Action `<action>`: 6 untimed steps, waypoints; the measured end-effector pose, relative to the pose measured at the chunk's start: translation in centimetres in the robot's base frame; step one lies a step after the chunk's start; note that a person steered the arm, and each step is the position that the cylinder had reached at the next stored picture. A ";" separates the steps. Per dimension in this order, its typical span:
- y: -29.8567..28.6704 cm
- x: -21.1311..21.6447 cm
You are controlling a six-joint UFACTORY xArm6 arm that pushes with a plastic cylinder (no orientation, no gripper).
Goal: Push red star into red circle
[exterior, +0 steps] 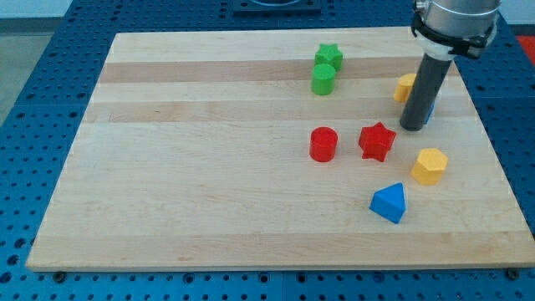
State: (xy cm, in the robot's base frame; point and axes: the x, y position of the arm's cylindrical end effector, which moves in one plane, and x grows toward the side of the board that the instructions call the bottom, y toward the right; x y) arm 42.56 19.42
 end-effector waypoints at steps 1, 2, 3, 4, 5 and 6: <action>-0.1 1.2; -0.3 3.1; -0.3 3.1; -1.8 3.1; -5.1 3.1; -8.4 3.1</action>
